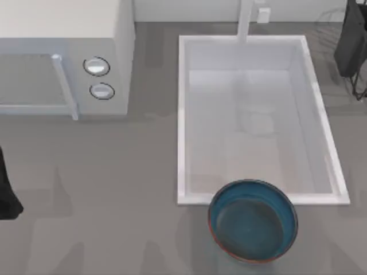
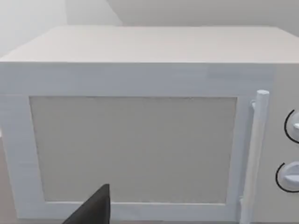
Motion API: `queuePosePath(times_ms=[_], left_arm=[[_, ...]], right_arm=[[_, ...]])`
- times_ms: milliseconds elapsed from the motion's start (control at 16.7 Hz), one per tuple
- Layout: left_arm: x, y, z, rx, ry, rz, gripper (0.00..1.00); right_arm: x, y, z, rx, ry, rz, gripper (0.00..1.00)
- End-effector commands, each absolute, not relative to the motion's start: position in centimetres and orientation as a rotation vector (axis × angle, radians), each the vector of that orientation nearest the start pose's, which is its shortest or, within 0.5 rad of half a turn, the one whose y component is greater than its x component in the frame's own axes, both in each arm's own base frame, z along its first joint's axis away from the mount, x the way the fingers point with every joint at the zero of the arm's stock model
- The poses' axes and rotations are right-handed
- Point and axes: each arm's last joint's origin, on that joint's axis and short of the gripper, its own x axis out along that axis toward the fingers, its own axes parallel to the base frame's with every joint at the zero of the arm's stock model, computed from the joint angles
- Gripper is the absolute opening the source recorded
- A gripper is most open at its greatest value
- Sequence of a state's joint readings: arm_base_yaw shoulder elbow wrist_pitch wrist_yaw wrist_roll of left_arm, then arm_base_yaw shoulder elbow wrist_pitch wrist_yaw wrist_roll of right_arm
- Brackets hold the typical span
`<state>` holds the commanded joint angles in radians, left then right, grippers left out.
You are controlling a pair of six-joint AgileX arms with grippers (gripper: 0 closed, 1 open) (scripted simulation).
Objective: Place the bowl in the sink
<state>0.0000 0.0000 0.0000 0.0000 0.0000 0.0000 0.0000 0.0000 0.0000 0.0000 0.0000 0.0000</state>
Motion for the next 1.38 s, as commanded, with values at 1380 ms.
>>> queuePosePath(times_ms=[1380], left_arm=[[10.6, -0.1, 16.0, 0.000, 0.000, 0.000, 1.00]], right_arm=[[22.6, 14.7, 23.2, 0.041, 1.483, 0.024, 1.00]])
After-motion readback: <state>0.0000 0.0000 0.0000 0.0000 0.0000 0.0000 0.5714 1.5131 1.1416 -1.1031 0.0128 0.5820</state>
